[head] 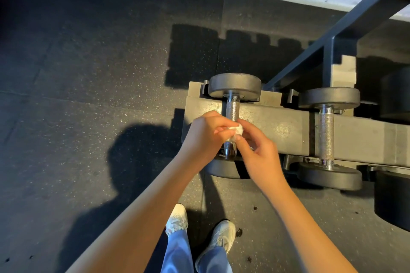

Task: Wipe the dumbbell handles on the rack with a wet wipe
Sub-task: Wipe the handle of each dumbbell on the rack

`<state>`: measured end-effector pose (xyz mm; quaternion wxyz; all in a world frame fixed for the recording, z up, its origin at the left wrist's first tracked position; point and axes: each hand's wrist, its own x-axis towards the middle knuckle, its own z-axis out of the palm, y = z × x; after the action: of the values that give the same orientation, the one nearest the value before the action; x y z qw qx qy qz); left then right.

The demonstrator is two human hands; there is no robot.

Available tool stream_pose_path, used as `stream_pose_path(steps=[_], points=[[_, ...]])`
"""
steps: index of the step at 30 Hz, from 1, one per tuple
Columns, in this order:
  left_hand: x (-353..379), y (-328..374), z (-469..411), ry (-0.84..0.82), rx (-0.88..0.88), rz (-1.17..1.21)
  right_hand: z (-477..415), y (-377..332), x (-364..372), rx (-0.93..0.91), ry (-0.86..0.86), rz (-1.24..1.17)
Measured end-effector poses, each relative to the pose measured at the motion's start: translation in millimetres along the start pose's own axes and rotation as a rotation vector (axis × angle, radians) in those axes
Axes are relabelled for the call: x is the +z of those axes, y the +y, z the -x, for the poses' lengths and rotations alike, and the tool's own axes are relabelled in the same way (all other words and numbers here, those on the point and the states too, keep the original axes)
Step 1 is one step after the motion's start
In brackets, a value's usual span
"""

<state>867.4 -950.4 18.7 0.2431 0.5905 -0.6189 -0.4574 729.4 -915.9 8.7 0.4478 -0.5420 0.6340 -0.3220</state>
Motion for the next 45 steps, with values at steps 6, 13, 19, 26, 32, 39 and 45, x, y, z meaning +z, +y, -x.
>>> stream_pose_path(steps=[6,13,19,26,32,39,45], points=[[-15.6,11.9,-15.4,0.217,0.195,-0.115,-28.2,-13.8,-4.5,-0.050,0.282,-0.046],[-15.1,-6.8,-50.5,0.167,0.233,-0.215,-50.2,10.5,22.4,-0.144,0.327,0.263],[-19.5,-12.9,-51.3,0.143,0.202,-0.189,-35.2,17.9,19.8,-0.204,0.290,0.351],[-17.9,-12.5,-51.7,0.143,0.185,-0.141,-70.4,9.6,26.6,-0.070,0.470,0.176],[-13.2,-14.6,-48.4,0.139,0.179,-0.092,-46.0,16.7,22.9,-0.223,0.394,0.354],[-14.2,-14.9,-46.0,0.091,0.165,-0.060,-79.4,3.5,27.3,-0.137,0.481,0.329],[-15.7,-18.8,-43.2,0.055,0.150,-0.006,-51.5,15.0,24.2,-0.196,0.398,0.375]])
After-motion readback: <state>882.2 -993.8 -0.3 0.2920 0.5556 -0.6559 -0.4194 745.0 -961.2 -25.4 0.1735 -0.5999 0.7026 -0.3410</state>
